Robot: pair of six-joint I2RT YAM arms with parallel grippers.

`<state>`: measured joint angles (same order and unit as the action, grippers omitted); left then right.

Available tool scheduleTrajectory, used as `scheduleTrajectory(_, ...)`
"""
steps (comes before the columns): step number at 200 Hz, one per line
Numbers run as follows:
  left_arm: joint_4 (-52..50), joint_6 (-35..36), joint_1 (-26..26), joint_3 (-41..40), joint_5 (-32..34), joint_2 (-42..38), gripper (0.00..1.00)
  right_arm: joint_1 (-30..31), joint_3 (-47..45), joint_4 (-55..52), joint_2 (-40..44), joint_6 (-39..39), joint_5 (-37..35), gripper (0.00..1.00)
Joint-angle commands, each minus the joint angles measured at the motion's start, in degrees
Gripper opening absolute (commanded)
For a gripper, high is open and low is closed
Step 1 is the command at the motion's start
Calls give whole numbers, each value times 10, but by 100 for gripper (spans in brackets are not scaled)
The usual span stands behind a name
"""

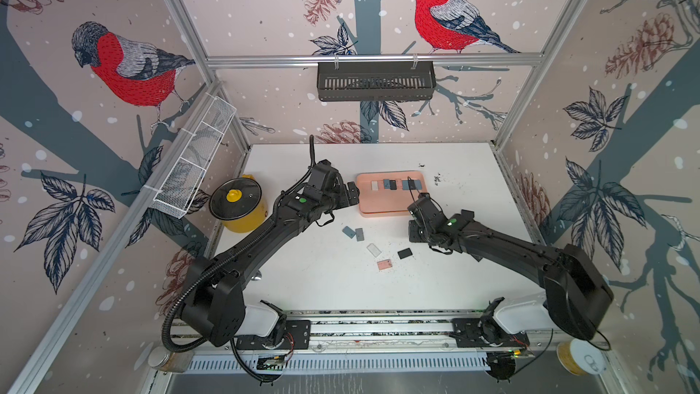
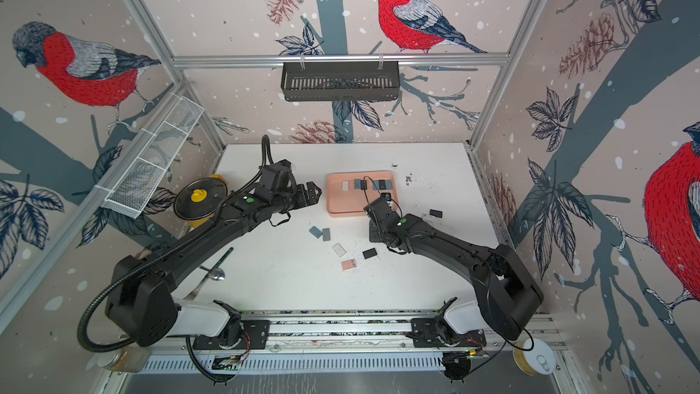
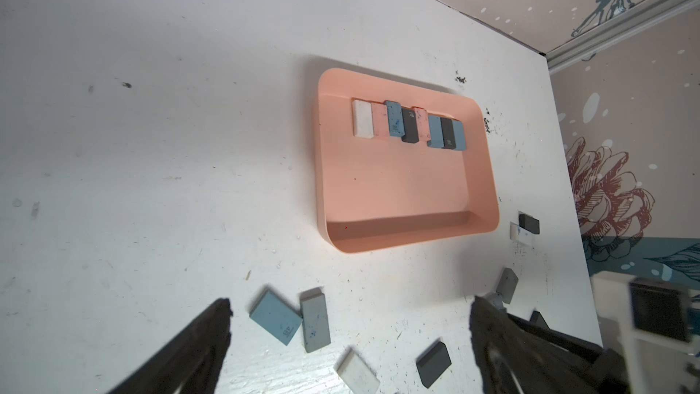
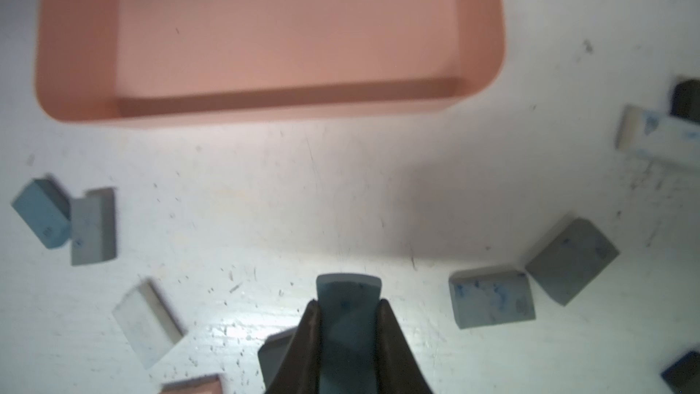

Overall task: Put the eraser in the storage box
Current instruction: Pick up the eraser from the center of the board, then place the eraser in the storage box.

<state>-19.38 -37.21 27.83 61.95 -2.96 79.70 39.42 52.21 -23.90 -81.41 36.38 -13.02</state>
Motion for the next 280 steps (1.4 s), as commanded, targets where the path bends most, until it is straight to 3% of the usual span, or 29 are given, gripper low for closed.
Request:
scheduleTrajectory(1,-6,2,-17,5,-8,-9,97,-26,61,-11,-20,-59,0,22)
scheduleTrajectory(37,17,-5,-54,5,-58,-3,97,-60,179,0,-100,-88,23,23)
scheduleTrajectory(76,32,-12,-122,25,-266,38,97,-63,303,3,-217,-96,46,23)
scheduleTrajectory(101,82,-28,-158,3,-366,56,97,-62,372,5,-292,-88,68,23)
scheduleTrajectory(181,145,-22,-181,-45,-415,90,97,-35,572,-26,-488,-66,96,24)
scheduleTrajectory(280,158,-30,-189,-65,-428,99,97,-23,704,-50,-609,-57,96,25)
